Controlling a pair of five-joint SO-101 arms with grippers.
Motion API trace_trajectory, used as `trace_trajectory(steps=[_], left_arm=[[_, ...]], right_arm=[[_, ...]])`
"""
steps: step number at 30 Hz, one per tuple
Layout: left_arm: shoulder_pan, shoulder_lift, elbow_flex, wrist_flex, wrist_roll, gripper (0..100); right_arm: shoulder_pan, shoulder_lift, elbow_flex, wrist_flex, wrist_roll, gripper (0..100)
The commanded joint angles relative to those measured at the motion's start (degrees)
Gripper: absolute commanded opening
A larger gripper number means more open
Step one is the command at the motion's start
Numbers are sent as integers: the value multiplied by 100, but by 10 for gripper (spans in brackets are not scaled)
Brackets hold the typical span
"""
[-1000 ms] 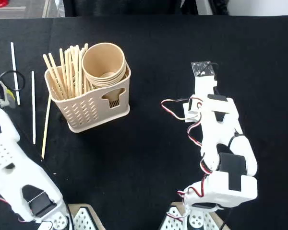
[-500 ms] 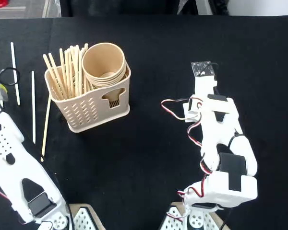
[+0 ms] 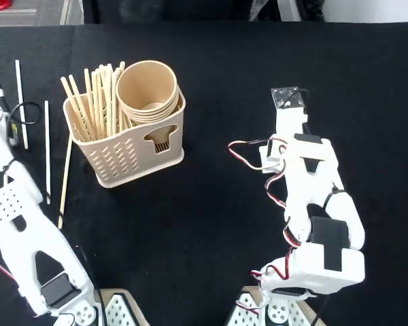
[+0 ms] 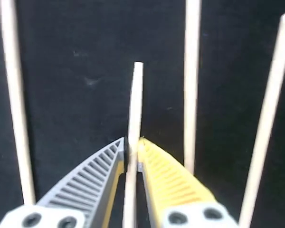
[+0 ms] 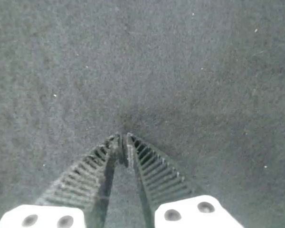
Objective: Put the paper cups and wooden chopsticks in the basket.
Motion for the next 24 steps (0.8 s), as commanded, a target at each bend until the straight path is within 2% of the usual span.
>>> trace_trajectory(steps=[1,4,9,12,15,19,24], left_arm=[[-48,-9,-286,492,35,28],[-13,-9,-1200,1073,53,29],[-110,-738,-919,1046,440,29],[-215,-1486,-31,1055,712,28],[-312,-2505,1516,1055,976,29],[-180,-4141,3477,1029,879,29],[66,-6330,4629,1011,879,29]], right_arm=[[44,-57,-22,-44,53,13],[44,-57,-31,-53,53,13],[44,-57,-31,-62,53,13],[44,-57,-31,-62,53,13],[44,-57,-31,-62,53,13],[44,-57,-31,-53,53,13],[44,-57,-31,-53,53,13]])
